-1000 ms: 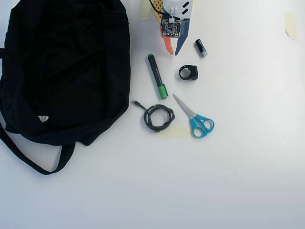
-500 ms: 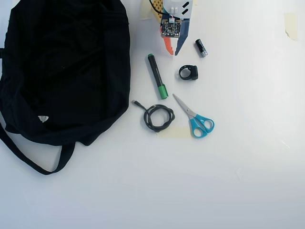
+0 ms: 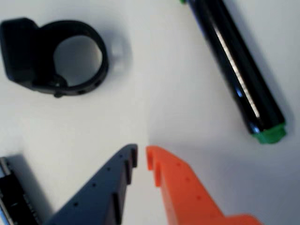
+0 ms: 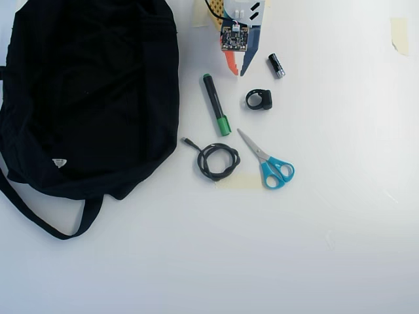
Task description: Put the bike light into the black bag
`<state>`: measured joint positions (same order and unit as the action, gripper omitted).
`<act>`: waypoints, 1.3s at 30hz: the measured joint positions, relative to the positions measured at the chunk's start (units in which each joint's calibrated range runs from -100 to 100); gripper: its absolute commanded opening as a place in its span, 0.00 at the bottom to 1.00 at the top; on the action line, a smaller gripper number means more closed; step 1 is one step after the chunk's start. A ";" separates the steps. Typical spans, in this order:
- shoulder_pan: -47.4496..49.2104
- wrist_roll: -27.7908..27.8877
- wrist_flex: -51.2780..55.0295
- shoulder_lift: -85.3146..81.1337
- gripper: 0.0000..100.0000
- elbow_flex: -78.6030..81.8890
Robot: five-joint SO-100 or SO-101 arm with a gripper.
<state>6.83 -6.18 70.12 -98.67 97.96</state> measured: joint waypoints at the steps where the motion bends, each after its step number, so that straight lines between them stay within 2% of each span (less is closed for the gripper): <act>1: 0.00 0.00 0.00 0.00 0.02 0.00; 36: 0.00 -0.15 0.00 0.00 0.02 0.00; 39: 0.00 -0.15 -2.32 0.00 0.02 0.00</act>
<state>6.83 -6.32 67.80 -98.67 97.96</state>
